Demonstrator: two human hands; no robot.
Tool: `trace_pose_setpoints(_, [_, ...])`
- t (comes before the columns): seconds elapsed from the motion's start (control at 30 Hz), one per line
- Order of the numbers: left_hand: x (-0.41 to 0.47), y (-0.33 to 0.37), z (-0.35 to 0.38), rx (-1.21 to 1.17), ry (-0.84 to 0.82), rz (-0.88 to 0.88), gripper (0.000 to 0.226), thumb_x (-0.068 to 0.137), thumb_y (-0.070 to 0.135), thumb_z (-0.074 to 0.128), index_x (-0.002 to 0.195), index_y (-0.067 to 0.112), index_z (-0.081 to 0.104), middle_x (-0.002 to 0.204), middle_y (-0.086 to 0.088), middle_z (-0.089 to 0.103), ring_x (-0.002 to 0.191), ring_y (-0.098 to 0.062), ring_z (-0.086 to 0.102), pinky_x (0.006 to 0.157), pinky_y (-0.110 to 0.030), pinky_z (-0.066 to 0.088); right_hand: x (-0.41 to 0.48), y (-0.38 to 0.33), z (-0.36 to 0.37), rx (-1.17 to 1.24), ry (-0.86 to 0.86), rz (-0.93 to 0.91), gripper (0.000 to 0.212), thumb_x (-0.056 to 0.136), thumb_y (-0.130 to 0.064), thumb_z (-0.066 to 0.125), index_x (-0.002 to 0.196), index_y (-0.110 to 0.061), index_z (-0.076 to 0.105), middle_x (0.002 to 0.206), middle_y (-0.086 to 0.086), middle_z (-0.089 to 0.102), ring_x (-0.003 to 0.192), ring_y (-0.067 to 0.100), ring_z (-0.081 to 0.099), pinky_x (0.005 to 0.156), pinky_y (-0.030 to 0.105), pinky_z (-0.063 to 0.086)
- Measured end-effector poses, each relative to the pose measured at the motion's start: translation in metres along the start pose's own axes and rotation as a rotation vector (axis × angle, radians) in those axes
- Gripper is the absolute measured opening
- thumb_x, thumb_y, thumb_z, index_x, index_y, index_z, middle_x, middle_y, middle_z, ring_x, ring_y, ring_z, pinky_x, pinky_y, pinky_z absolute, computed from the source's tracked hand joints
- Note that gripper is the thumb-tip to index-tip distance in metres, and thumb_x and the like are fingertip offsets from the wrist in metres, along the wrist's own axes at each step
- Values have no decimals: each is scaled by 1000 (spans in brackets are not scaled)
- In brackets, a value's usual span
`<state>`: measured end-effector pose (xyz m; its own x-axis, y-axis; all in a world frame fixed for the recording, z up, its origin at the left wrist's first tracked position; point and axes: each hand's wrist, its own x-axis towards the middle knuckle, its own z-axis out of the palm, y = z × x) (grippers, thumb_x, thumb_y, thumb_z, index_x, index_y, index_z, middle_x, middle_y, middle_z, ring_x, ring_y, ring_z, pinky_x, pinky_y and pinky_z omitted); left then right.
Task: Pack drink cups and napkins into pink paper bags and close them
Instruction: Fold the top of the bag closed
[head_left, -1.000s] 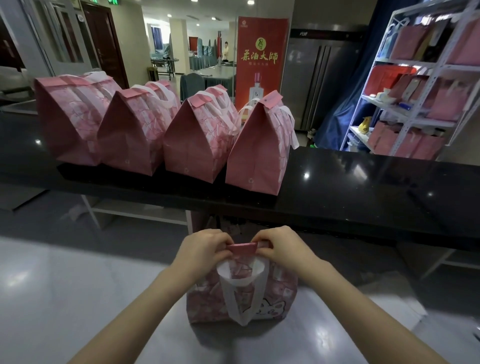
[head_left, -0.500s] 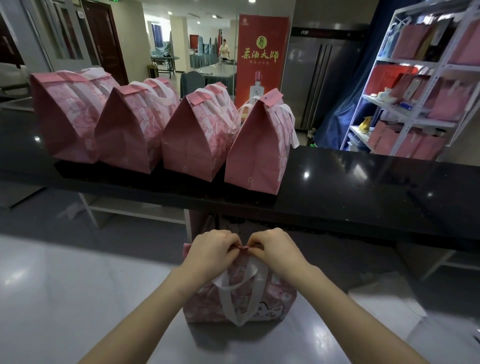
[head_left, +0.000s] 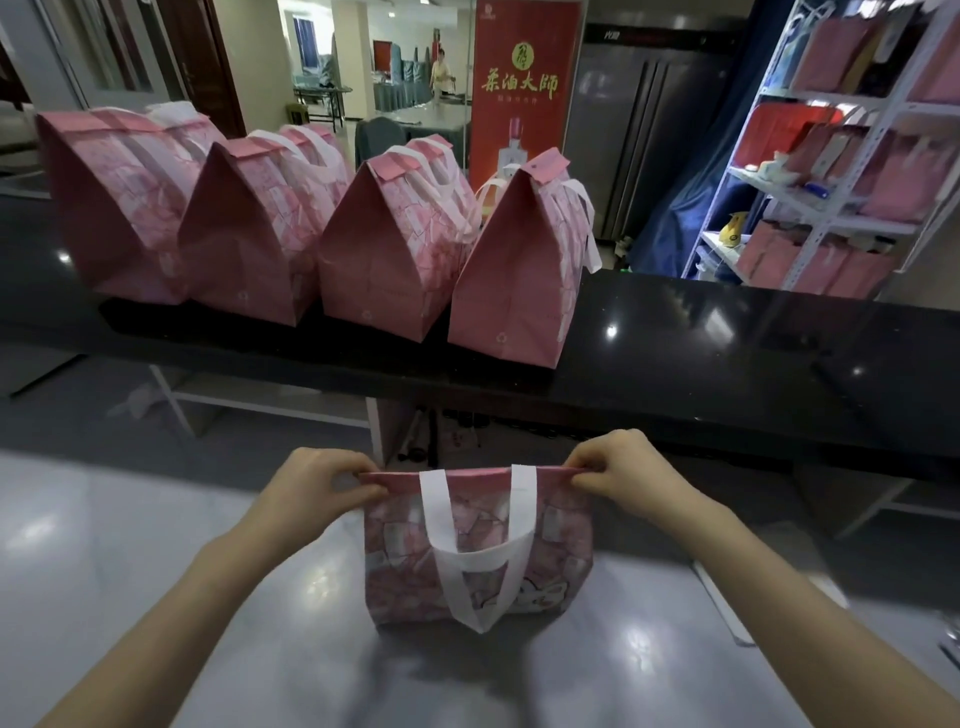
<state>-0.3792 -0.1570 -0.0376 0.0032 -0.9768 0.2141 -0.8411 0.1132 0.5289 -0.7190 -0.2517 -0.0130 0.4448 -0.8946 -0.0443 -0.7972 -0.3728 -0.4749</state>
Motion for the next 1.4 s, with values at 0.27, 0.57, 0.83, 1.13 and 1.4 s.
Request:
trace_pose_setpoints(0.27, [-49, -20, -6, 168, 323, -56, 10, 73, 24, 83, 73, 24, 73, 67, 12, 67, 63, -12, 58, 57, -27, 45, 32, -44, 43, 113, 206, -86, 16, 86, -13, 67, 92, -26, 75, 83, -15, 67, 82, 2, 62, 77, 24, 55])
trace_pose_setpoints(0.57, [-114, -32, -15, 236, 594, -77, 29, 77, 37, 56, 58, 16, 58, 56, 5, 59, 54, -22, 55, 62, -29, 41, 55, -114, 90, 387, 244, -134, 48, 88, -23, 68, 133, -28, 52, 118, -20, 54, 110, -3, 51, 94, 18, 41])
trace_pose_setpoints(0.83, [-134, 1, 15, -366, 433, -210, 17, 72, 48, 62, 71, 32, 58, 80, 13, 60, 81, -7, 57, 72, -12, 40, -15, -120, 149, 328, 196, -200, 28, 89, -26, 67, 116, -23, 67, 120, -16, 57, 114, 3, 51, 93, 18, 39])
trace_pose_setpoints(1.13, [-129, -26, 31, -587, 78, -174, 55, 83, 61, 50, 134, 40, 48, 147, 18, 35, 141, -1, 25, 118, -39, 24, -21, -136, 174, 474, 40, -39, 38, 95, -34, 56, 132, -32, 51, 136, -21, 43, 129, -2, 38, 97, -1, 24])
trace_pose_setpoints(1.4, [-144, -52, 61, -706, 149, -330, 89, 68, 27, 81, 140, 46, 32, 140, 26, 39, 128, 1, 43, 101, -31, 45, -55, -132, 195, 921, 60, 248, 56, 85, -50, 53, 139, -42, 39, 146, -16, 42, 135, 6, 40, 113, 40, 36])
